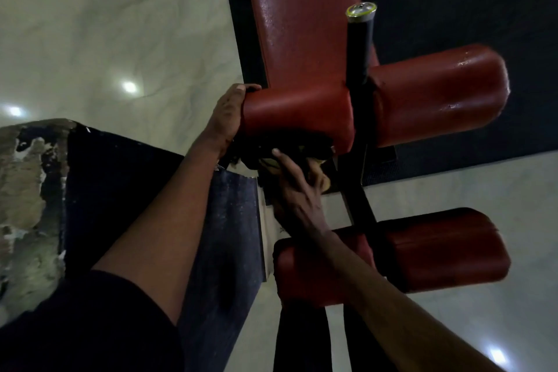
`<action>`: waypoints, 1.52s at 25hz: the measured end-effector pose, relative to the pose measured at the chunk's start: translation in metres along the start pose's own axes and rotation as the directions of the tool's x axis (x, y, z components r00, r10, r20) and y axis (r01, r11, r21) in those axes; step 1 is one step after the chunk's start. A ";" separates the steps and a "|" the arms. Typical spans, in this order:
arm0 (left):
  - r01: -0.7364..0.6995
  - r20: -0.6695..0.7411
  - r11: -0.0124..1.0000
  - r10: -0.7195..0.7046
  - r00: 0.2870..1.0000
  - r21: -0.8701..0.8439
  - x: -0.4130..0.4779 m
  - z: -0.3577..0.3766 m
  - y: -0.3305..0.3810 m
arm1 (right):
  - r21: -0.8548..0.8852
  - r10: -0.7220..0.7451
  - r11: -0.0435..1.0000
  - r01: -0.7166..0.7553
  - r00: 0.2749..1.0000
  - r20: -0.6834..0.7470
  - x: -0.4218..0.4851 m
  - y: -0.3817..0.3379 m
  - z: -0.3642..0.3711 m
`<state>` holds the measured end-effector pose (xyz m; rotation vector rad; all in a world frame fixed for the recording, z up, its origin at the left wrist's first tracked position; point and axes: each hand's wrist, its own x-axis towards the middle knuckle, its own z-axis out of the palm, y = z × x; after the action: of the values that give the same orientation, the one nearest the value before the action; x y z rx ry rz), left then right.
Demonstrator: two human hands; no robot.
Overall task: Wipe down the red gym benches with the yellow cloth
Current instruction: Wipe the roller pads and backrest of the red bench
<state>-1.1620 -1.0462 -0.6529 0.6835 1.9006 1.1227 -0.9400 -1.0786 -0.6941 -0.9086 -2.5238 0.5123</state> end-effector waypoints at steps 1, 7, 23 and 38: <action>0.008 0.011 1.000 -0.008 1.000 0.000 0.000 -0.001 0.001 | -0.021 -0.031 0.999 0.031 0.999 0.012 0.002 -0.008 0.005; 0.058 0.027 0.995 -0.061 0.998 0.076 0.001 -0.009 0.009 | -0.175 -0.308 0.932 0.317 0.948 0.078 -0.002 0.017 0.000; -0.258 0.092 0.502 0.331 0.939 0.826 -0.002 0.117 0.066 | -0.144 0.359 0.914 -0.379 0.922 -0.146 0.105 0.142 -0.161; -0.292 0.064 0.396 0.498 0.865 0.871 0.002 0.132 0.066 | -0.119 0.321 0.944 -0.307 0.939 0.126 0.172 0.170 -0.168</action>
<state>-1.0478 -0.9552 -0.6317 1.7333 2.5544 0.3734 -0.8915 -0.8083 -0.5875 -1.3718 -2.5608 0.5721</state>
